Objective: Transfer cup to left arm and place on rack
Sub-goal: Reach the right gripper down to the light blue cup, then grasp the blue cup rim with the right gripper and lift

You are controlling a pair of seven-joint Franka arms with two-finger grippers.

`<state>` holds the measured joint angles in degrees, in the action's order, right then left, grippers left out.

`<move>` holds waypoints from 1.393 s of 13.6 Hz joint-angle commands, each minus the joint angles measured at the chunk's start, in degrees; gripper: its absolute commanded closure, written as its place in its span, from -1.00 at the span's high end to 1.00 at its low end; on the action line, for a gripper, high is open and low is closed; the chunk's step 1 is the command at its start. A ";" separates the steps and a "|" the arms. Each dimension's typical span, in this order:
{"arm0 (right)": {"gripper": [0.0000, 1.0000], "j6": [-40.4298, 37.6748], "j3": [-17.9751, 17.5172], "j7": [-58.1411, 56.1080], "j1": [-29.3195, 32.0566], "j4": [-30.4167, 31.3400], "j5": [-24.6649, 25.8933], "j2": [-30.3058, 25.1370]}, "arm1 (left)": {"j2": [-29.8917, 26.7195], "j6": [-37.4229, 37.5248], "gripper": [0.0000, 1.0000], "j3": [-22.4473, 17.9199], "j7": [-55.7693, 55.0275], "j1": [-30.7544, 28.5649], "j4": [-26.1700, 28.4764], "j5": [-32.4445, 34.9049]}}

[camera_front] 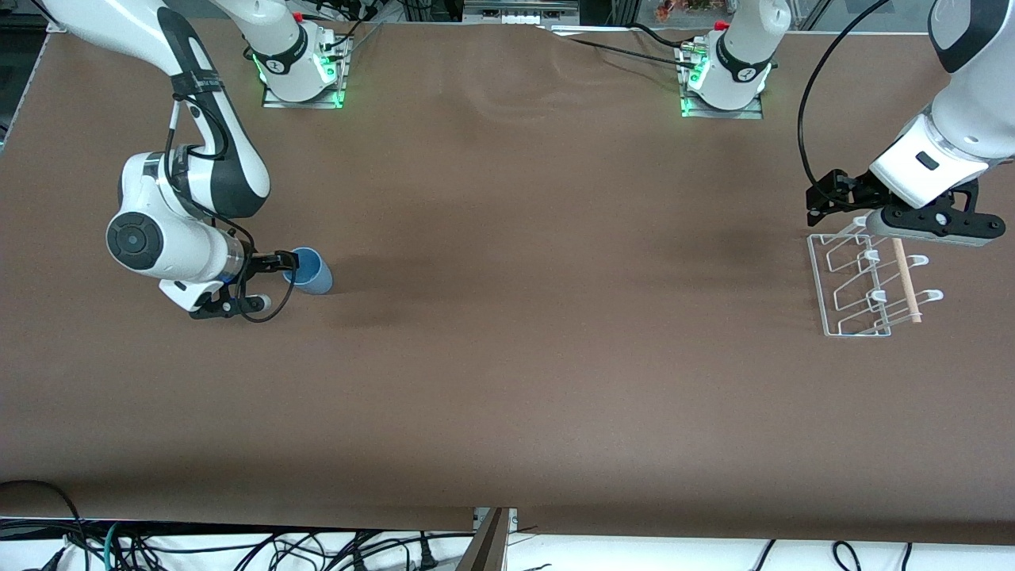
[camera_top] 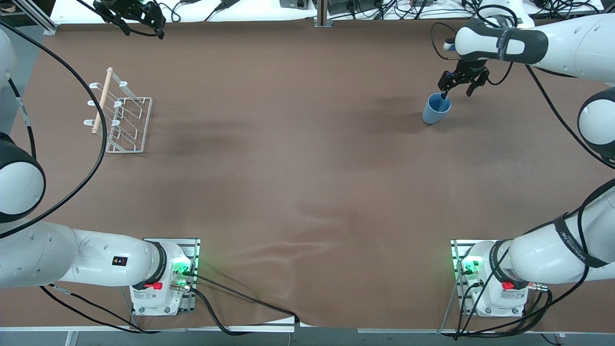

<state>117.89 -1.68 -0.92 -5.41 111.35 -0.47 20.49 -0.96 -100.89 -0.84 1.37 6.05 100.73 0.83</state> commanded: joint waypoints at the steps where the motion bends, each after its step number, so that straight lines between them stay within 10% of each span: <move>1: 0.96 1.55 -0.61 -0.74 0.57 0.71 -1.11 1.74 | -0.01 0.87 1.00 -0.31 -0.05 0.10 -0.71 -0.92; 4: 0.63 2.26 -1.57 -0.74 0.57 0.71 -1.02 3.24 | -0.01 0.87 1.00 -0.31 -0.05 0.10 -0.71 -0.92; 8: -1.00 2.17 -1.75 0.04 0.14 0.36 -1.20 3.68 | -0.01 0.87 1.00 -0.31 -0.05 0.10 -0.71 -0.92; 14: -1.00 1.12 -1.75 -0.21 -0.31 -1.47 -5.22 4.12 | -0.01 0.87 1.00 -0.31 -0.05 0.10 -0.71 -0.92; 19: -1.00 -7.92 -1.75 3.18 -2.50 -11.31 -26.81 5.53 | -0.01 0.87 1.00 -0.31 -0.05 0.10 -0.71 -0.92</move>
<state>113.50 -3.28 -0.34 -6.69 104.87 -19.95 24.57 -0.96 -100.89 -0.84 1.37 6.05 100.73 0.83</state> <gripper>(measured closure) 0.947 0.000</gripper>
